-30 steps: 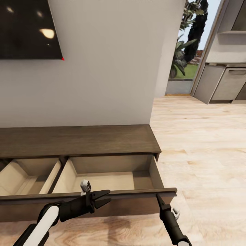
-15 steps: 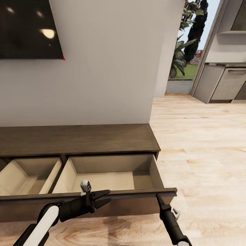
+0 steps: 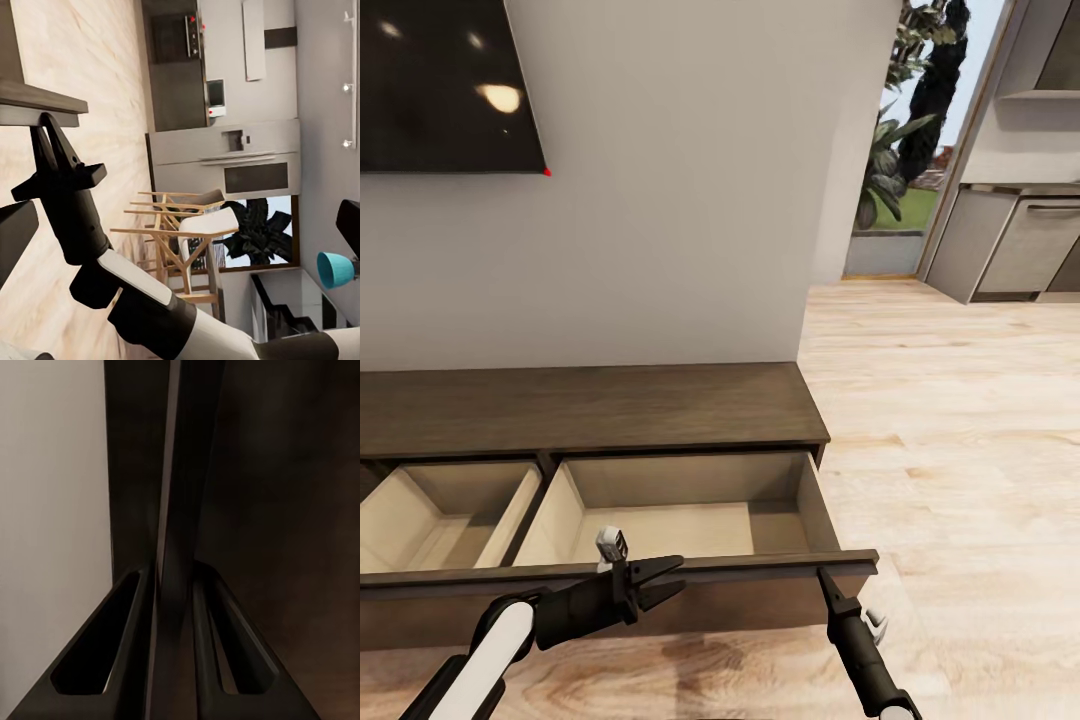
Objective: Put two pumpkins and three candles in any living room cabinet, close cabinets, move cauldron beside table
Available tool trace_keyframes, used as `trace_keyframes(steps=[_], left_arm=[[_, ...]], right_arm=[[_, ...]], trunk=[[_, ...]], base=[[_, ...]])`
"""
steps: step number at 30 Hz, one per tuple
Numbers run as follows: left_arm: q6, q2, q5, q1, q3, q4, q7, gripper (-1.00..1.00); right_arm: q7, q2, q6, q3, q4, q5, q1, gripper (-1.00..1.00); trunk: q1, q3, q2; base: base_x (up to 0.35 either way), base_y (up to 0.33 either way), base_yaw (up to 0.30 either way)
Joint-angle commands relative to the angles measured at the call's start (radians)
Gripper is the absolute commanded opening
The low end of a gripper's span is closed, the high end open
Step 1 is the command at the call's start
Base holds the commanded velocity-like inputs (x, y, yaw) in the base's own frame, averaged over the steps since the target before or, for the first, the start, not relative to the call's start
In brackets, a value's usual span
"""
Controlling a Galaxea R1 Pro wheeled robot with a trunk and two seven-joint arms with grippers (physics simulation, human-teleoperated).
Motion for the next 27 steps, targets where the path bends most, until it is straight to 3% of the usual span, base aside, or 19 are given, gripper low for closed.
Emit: trace_keyframes(steps=[1,21,22,27], left_arm=[[0.003,0.001,0.001,-0.001,-0.001,0.001,-0.003,1.0],[0.003,0.0,0.0,-0.001,-0.001,0.002,-0.003,1.0],[0.003,0.0,0.0,-0.001,-0.001,0.002,-0.003,1.0],[0.003,0.002,0.0,-0.001,-0.001,0.001,-0.003,1.0]], right_arm=[[0.011,0.001,0.015,0.017,-0.001,-0.005,-0.001,-1.0],[0.011,0.001,0.015,0.017,-0.001,-0.006,-0.001,-1.0],[0.011,0.001,0.015,0.017,-0.002,-0.006,-0.001,1.0],[0.011,0.001,0.017,0.017,-0.001,-0.007,-0.001,1.0]], trunk=[[0.0,-0.001,0.0],[0.0,-0.001,0.0],[0.0,-0.001,0.0],[0.0,-0.001,0.0]], base=[[0.0,0.0,0.0],[-0.008,0.0,0.0],[-0.176,0.0,0.0],[-0.239,0.0,0.0]])
